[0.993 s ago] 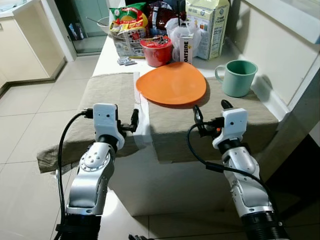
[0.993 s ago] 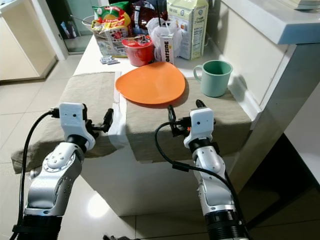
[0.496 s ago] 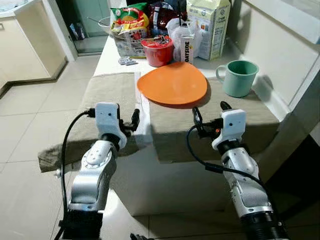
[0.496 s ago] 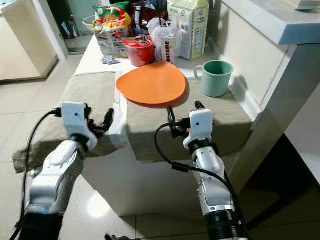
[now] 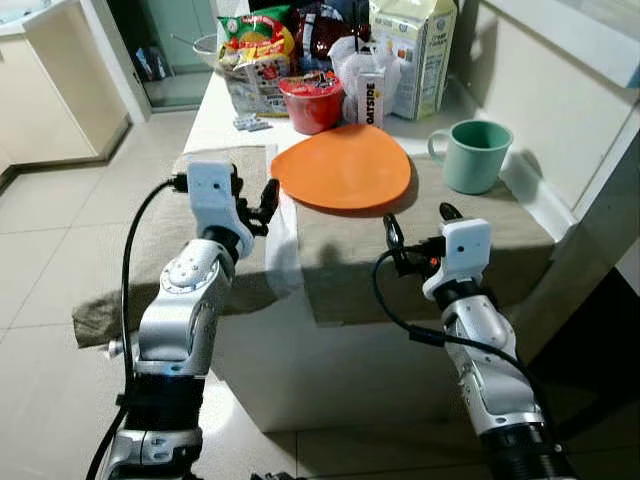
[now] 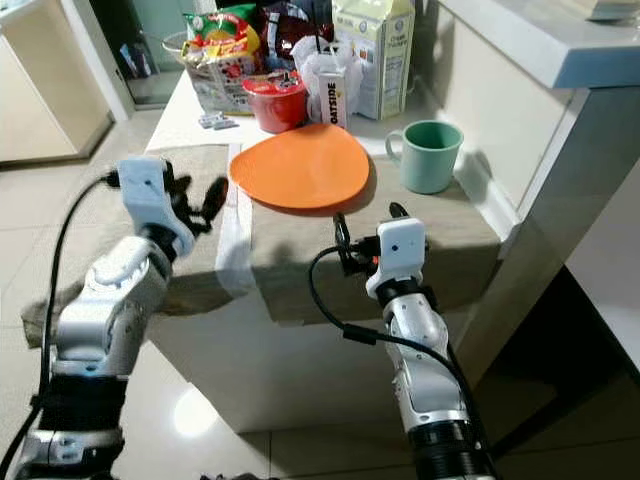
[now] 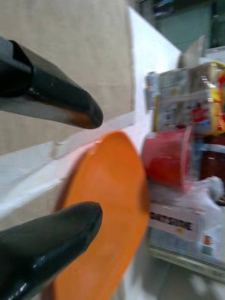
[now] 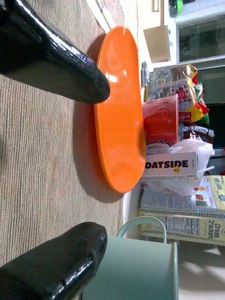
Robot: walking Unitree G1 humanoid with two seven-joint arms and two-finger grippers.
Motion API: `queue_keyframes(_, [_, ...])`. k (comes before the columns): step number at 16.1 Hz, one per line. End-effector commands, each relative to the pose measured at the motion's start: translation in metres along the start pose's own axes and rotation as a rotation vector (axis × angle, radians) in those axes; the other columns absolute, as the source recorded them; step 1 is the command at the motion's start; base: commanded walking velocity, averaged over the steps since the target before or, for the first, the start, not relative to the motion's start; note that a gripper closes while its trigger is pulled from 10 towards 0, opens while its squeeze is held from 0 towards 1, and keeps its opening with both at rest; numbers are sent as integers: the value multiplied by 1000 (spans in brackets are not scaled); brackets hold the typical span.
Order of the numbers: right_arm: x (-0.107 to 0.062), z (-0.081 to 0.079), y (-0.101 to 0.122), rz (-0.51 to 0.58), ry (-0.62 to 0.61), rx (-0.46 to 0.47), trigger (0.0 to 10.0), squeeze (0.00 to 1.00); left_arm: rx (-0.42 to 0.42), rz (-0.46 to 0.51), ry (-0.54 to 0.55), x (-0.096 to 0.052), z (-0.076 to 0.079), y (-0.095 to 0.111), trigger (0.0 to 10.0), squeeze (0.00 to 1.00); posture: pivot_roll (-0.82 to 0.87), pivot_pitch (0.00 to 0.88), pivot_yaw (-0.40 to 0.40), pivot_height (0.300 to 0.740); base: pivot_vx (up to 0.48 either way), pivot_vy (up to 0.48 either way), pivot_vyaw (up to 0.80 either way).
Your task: Setting the table
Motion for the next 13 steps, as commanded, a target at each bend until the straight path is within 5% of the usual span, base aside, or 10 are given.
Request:
queue_keyframes(1, [0,-2,3,15,3,0,10000,0,8,-21,7,-1,-1,-5,0,0,-163,0,123,740,0,0,0])
queue_keyframes(9, [0,-4,4,15,7,3,10000,0,75,-20,-65,10,2,1,0,0,-163,0,123,740,0,0,0])
queue_keyframes(10, [0,-4,3,13,6,5,10000,0,100,-39,-107,19,8,2,2588,0,-164,0,123,740,0,0,0])
queue_keyframes(11, [0,-5,3,12,7,6,10000,0,132,-49,-130,27,12,4,10000,0,-168,0,125,740,0,0,0])
queue_keyframes(13, [-2,-6,3,11,7,7,10000,0,169,-59,-178,42,19,8,10000,0,-179,0,131,740,0,0,0])
Point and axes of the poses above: a point about 5 cm out from each wrist's last joint towards the gripper, its own x axis pointing out of the wrist towards the gripper, its own y axis along the axis of the wrist's last joint, z = x × y, the point moved 2 cm from there along x, pointing out of the wrist towards the gripper, and after that the axes turned 2 degrees about -x, right-handed, at the moved point
